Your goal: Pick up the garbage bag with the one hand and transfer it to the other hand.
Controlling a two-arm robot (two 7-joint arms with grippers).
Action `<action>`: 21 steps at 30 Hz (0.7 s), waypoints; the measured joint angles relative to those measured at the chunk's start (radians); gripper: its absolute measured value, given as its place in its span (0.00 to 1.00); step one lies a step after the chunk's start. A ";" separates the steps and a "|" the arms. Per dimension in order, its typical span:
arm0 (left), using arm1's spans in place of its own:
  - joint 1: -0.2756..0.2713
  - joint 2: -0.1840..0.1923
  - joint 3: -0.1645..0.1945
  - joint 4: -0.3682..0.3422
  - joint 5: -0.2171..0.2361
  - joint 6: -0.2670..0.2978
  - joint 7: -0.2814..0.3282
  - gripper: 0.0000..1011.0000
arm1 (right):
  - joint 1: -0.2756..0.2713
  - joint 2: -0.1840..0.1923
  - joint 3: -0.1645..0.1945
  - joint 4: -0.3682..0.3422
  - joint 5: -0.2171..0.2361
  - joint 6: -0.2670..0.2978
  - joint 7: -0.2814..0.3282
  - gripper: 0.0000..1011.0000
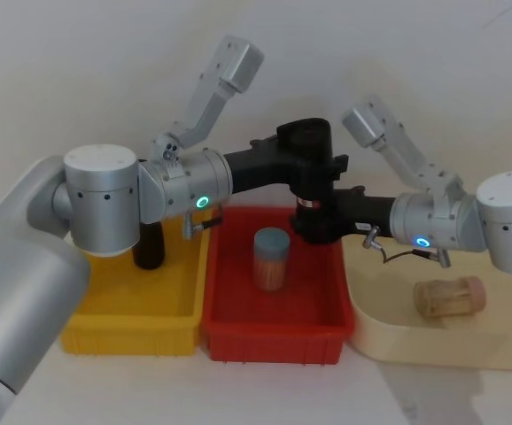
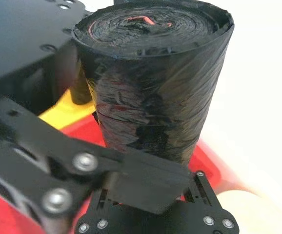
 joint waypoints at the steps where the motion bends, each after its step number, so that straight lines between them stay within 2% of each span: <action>1: 0.000 0.000 0.000 0.000 0.000 0.000 0.000 0.99 | -0.003 0.002 0.002 -0.005 0.000 0.003 -0.005 0.51; 11: 0.000 0.000 0.000 0.000 0.000 0.000 0.000 0.99 | -0.038 0.035 0.035 -0.061 -0.006 0.042 -0.082 0.51; 17: 0.000 0.000 0.000 0.000 0.000 0.000 0.001 0.99 | -0.068 0.077 0.069 -0.105 -0.015 0.081 -0.139 0.51; 21: 0.000 0.000 0.000 0.000 0.000 0.000 0.001 0.99 | -0.080 0.107 0.082 -0.118 -0.023 0.110 -0.155 0.51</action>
